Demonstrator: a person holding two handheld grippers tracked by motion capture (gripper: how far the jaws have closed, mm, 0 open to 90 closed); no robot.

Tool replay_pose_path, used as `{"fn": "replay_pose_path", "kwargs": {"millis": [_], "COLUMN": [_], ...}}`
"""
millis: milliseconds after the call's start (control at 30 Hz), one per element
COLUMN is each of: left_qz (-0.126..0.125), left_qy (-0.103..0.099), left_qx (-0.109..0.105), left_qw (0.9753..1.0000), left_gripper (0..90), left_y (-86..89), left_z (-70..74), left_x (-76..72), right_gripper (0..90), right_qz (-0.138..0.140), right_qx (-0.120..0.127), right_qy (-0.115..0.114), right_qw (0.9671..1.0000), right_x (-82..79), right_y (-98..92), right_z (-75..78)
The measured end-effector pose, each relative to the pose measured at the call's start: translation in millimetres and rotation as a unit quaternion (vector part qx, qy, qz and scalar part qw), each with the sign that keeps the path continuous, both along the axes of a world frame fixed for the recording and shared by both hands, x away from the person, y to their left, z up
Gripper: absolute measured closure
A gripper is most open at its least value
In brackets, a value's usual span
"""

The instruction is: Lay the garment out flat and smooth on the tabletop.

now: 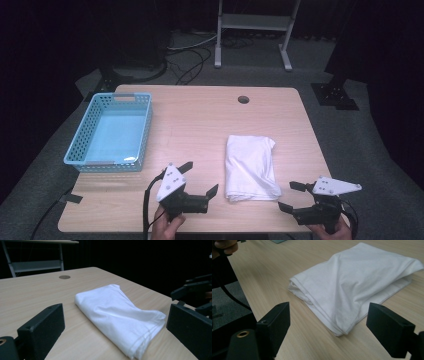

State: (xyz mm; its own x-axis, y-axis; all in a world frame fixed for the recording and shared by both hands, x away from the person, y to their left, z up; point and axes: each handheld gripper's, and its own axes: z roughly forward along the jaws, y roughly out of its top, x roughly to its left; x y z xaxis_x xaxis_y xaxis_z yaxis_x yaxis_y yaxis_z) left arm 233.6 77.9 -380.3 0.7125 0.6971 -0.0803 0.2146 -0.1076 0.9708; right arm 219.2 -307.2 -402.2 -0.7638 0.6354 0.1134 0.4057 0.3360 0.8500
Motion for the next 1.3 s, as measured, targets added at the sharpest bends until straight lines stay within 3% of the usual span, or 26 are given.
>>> {"fn": "replay_pose_path", "kwargs": {"millis": [233,367,467,533,567,633,800,933,967,1100,1133,1167,1200,1267,1300], "left_qz": [-0.028,-0.032,-0.032,-0.036,-0.041,-0.045,-0.078,-0.098,-0.107,-0.113,-0.122,-0.122,-0.135,-0.14,-0.143], "left_qy": [0.002,0.002,-0.007,-0.01,-0.018,-0.021,-0.037,-0.036,-0.041,-0.044,-0.047,-0.047,-0.051,-0.051,-0.048], "left_qx": [0.0,0.006,0.03,0.036,0.05,0.054,0.08,0.092,0.104,0.121,0.128,0.128,0.134,0.134,0.135], "left_qw": [0.9996,0.9995,0.999,0.9987,0.9977,0.9973,0.993,0.9902,0.988,0.9851,0.9831,0.9831,0.9804,0.9798,0.9793], "left_gripper": [0.9,0.9,0.9,1.0,0.9,1.0,1.0,1.1,1.1,1.1,1.1,1.1,1.2,2.0,8.6], "left_y": [-25.7,-33.1,-44.4,-47.5,-54.6,-58.4,-78.1,-88.1,-94.6,-104.4,-110.0,-110.0,-115.0,-117.1,-121.6], "left_z": [8.2,11.9,18.5,20.0,22.9,24.1,31.2,34.4,35.9,37.8,39.7,39.7,41.2,41.6,41.5], "left_x": [27.9,38.9,49.4,51.7,55.9,58.1,76.1,85.8,91.2,99.9,105.8,105.8,113.0,116.9,125.5], "right_gripper": [16.9,16.9,14.7,14.7,14.7,14.7,11.9,11.9,11.9,11.9,11.9,11.9,11.9,11.9,11.9], "right_qz": [-0.009,-0.011,-0.016,-0.015,-0.015,-0.015,-0.018,-0.018,-0.019,-0.02,-0.021,-0.021,-0.021,-0.02,-0.02], "right_qx": [0.016,0.019,0.018,0.02,0.018,0.018,0.011,0.014,0.015,0.021,0.021,0.021,0.021,0.019,0.019], "right_qy": [0.002,0.0,-0.002,0.0,0.0,0.0,-0.006,-0.004,-0.004,-0.004,-0.004,-0.006,-0.006,-0.007,-0.006], "right_qw": [0.9998,0.9998,0.9997,0.9997,0.9997,0.9997,0.9998,0.9997,0.9997,0.9996,0.9995,0.9995,0.9995,0.9996,0.9996], "right_x": [-2.1,-2.0,-2.1,-1.9,-1.8,-1.9,-1.6,-1.9,-2.3,-2.4,-2.5,-2.3,-2.1,-1.7,-0.6], "right_y": [-7.1,-8.8,-9.2,-9.3,-9.0,-8.7,-6.7,-6.2,-6.4,-7.1,-7.1,-7.2,-7.3,-7.4,-7.2], "right_z": [-1.2,-1.5,-1.4,-1.7,-2.1,-2.1,-2.6,-3.2,-3.1,-3.3,-3.0,-3.1,-3.1,-3.3,-4.2]}}
